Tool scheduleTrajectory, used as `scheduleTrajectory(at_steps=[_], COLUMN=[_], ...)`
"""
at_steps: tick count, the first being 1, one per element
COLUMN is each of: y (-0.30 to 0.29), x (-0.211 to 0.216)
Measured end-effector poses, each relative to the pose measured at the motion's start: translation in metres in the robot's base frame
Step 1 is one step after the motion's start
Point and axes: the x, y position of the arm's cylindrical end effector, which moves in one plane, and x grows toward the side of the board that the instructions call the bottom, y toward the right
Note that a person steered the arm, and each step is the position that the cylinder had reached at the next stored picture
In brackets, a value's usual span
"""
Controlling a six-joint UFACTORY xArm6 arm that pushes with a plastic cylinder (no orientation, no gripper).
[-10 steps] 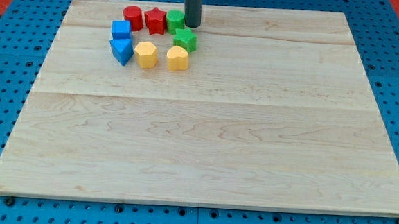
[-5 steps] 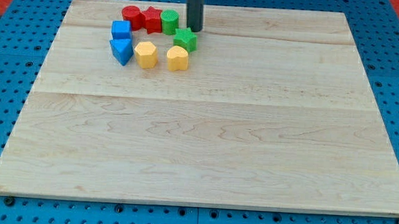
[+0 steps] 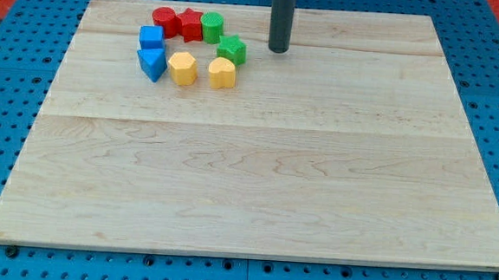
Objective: Move the green blocks into the red star
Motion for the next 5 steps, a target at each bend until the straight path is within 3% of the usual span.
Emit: scheduleTrajectory(at_steps=[1, 3, 5], y=[-0.033, -0.075, -0.076], x=[0.034, 0.003, 0.024])
